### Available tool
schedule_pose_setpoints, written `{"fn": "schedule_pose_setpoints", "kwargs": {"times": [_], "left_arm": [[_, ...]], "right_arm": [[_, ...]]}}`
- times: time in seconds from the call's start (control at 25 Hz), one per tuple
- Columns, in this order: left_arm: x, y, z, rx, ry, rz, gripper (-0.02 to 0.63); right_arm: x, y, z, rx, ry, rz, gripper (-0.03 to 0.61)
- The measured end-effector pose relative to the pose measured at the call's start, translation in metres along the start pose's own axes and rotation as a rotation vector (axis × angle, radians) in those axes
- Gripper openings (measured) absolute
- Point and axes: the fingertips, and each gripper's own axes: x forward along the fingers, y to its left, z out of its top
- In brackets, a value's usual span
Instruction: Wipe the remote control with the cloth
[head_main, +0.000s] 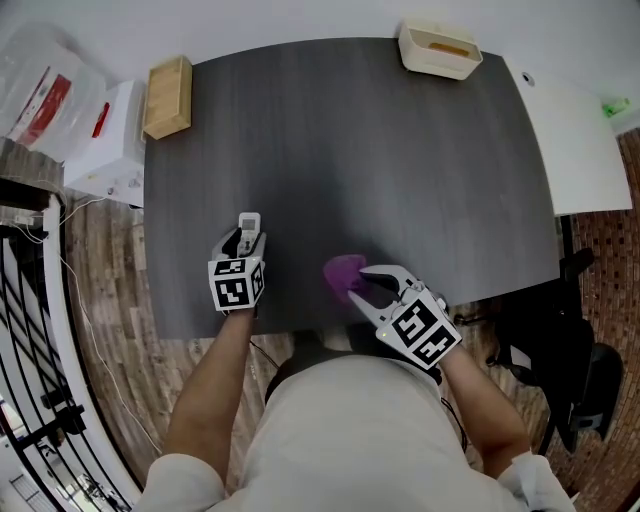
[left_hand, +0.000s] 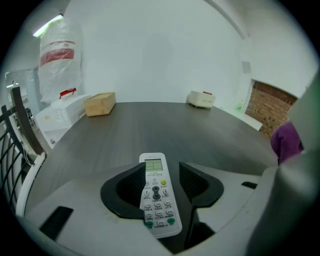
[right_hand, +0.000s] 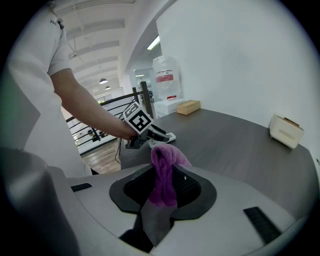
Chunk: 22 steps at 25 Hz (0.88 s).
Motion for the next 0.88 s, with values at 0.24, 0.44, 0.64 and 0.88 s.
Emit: {"fn": "schedule_pose_setpoints", "kwargs": {"times": [0.24,0.44,0.64,0.88], "left_arm": [[-0.02,0.016,-0.025,-0.136,0.021,-0.015,0.204],[-0.021,0.013,-0.049,-0.202,0.101,-0.051,0.204],[-0.018,0.004,-0.048,-0.245,0.107,-0.097,0.204],[-0.017,0.0,-0.048,-0.287,0.115,-0.13,0.204]], "right_arm": [[0.002,0.003,0.001,0.004,0.0,0.0,0.107],[0.004,0.009,0.002,0.002,0.0,-0.001,0.108],[0.006,0.013,0.004,0.003,0.001,-0.009,0.107],[0.006,0.017,0.003,0.008,0.001,-0.014,0.107]]}}
